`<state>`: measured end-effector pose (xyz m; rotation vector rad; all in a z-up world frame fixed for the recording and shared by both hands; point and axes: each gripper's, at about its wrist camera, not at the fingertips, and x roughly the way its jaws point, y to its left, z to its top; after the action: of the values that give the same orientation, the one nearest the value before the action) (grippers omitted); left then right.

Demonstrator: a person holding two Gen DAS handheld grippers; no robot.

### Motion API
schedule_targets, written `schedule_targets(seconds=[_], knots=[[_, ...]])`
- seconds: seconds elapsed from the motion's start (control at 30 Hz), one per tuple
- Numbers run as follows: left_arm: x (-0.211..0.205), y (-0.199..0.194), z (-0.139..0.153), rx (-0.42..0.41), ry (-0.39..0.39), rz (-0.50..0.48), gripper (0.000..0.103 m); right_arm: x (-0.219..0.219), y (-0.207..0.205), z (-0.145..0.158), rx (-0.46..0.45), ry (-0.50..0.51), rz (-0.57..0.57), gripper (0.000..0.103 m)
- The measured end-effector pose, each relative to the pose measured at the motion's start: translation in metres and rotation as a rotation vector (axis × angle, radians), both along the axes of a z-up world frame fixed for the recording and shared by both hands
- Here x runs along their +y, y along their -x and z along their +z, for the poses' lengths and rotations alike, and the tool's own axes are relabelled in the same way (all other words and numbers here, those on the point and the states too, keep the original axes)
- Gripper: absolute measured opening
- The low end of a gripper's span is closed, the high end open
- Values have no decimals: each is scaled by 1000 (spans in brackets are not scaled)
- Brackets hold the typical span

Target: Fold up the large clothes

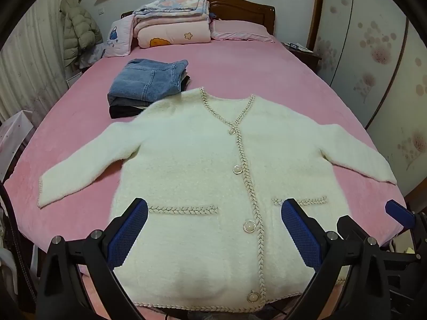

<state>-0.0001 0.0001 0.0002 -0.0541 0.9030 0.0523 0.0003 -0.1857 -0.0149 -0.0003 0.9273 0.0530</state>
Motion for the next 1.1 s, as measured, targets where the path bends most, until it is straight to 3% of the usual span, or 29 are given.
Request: schedule_targets(seconds=[0.27, 1.1], knots=[[-13, -3, -1, 18, 33, 5, 100, 1, 0, -3, 23, 16, -5, 103], [-9, 9, -3, 19, 19, -30, 100, -3, 7, -4, 13, 32, -18, 103]])
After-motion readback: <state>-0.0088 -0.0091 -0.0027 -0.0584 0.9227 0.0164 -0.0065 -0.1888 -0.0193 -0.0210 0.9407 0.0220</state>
